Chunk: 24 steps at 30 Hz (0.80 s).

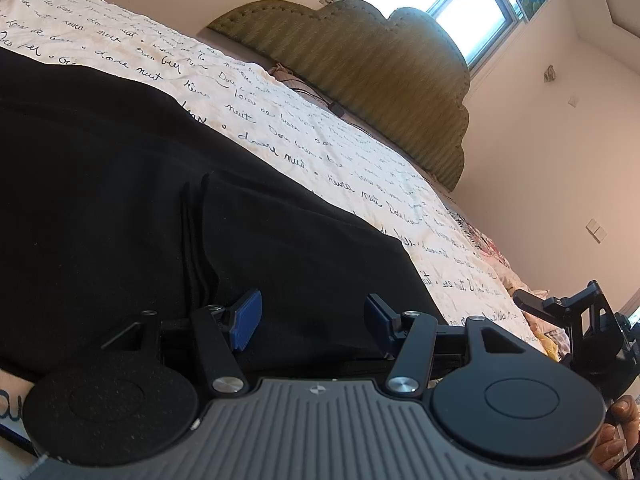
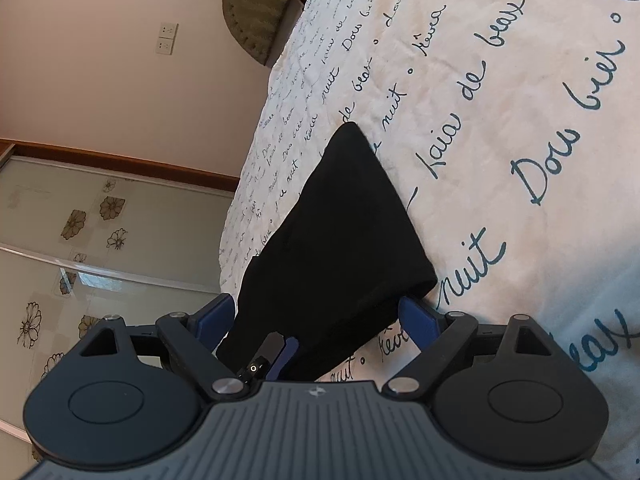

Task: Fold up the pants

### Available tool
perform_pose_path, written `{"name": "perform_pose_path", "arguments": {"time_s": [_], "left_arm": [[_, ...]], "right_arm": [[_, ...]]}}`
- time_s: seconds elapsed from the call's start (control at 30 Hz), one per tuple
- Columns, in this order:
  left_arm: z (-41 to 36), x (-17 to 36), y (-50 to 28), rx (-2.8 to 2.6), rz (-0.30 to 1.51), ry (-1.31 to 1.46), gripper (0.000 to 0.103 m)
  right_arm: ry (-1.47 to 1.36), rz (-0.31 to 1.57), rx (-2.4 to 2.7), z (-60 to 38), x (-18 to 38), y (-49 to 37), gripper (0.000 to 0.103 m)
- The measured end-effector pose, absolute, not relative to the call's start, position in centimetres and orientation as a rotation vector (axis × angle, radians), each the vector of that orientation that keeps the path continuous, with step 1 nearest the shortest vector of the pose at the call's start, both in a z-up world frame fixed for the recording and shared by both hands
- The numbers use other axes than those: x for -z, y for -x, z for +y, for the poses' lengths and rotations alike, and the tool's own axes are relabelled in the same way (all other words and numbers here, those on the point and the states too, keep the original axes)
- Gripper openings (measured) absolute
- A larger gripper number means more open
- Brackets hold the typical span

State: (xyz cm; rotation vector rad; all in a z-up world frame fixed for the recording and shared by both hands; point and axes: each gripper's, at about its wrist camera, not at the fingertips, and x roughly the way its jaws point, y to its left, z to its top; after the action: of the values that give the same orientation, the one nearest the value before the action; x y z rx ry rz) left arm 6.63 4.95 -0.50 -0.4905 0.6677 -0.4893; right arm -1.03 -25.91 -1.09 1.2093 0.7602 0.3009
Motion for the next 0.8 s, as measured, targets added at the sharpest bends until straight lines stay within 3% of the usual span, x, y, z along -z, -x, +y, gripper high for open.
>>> {"name": "perform_pose_path", "arguments": {"time_s": [0.17,0.23,0.3,0.47,0.6,0.77,0.8], "left_arm": [[5.0,0.5,-6.6,0.489,0.668,0.492,0.062],[5.0,0.5,-6.7,0.489,0.668,0.49,0.062],[4.9,0.5,-6.7,0.49,0.668,0.49,0.062],[5.0,0.3,-6.6,0.498,0.67,0.487,0.062],[5.3,0.4,-6.8,0.501,0.67,0.494,0.062],[5.7,0.1,-6.6,0.484,0.67,0.503,0.062],[6.1,-0.3,-6.1,0.457,0.666,0.503,0.062]], "right_arm": [[-1.256,0.753,-0.297,-25.7,1.8,0.1,0.091],[-1.252,0.742,-0.307,-25.2,1.7,-0.2,0.098],[-1.241,0.728,-0.304,-25.1,1.5,-0.5,0.098],[-1.441,0.606,-0.239,-27.1,2.9,0.9,0.091],[-1.382,0.619,-0.196,-26.6,3.4,1.1,0.075],[-1.339,0.706,-0.287,-26.6,2.8,0.6,0.076],[-1.315,0.724,-0.318,-26.5,2.2,0.9,0.08]]}}
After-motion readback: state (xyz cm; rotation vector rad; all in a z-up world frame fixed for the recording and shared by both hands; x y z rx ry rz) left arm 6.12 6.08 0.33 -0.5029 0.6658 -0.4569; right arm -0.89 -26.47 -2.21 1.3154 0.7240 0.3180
